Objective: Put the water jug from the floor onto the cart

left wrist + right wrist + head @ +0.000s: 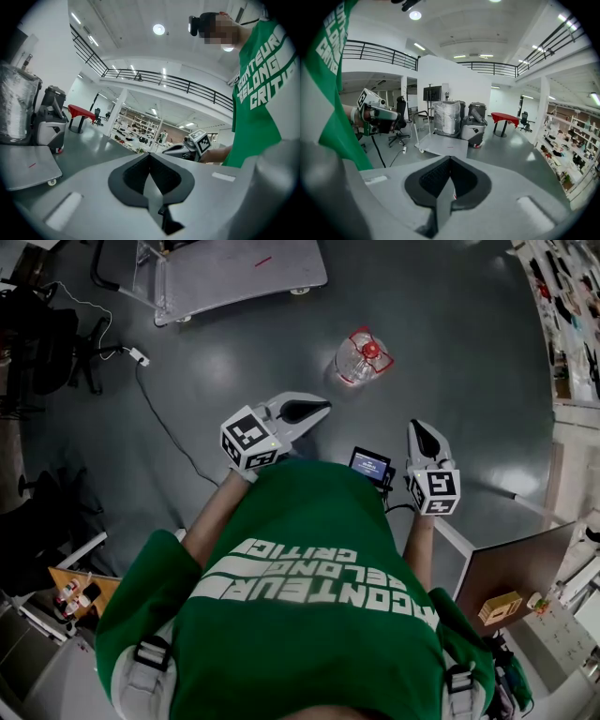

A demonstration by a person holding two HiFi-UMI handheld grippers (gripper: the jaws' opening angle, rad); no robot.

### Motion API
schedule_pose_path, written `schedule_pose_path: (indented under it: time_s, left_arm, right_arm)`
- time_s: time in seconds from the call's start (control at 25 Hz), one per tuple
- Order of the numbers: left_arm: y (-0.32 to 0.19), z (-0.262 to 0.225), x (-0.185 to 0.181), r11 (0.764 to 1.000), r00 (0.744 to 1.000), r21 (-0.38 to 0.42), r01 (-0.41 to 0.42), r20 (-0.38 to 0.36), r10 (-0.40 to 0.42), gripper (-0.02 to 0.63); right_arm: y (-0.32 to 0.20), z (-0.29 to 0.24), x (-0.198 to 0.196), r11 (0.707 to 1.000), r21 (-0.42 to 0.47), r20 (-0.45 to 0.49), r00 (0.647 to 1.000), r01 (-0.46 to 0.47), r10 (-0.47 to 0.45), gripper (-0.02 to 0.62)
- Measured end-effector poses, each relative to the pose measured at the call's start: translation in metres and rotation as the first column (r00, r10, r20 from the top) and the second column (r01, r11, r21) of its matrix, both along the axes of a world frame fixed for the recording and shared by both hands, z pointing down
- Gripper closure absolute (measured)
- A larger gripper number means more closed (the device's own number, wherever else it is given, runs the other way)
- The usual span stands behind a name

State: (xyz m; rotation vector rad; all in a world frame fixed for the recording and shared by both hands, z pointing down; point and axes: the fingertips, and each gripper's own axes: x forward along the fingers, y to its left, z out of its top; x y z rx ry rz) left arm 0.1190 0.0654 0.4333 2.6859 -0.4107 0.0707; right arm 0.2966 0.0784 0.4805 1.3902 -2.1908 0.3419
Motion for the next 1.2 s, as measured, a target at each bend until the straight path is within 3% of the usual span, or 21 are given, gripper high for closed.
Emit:
schedule_pose_path:
  time_s: [0.68, 1.2]
  left_arm:
    - [-0.031, 0.01, -0.055, 0.999, 0.999, -0.013, 0.035, -0.037, -0.036, 0.597]
    - [-0.053, 0.022, -0.075, 0.992, 0.992, -0.044, 0.119, -0.027, -0.12, 0.597]
  right_arm:
    - [-0.037, 0.001, -0.062, 0.996, -0.023, -0.082, 0.992, 0.09, -0.091, 0.603]
    - [-0.078, 0.022, -0.078, 0.984, -0.059, -0.088, 0.981, 0.167, -0.171, 0.603]
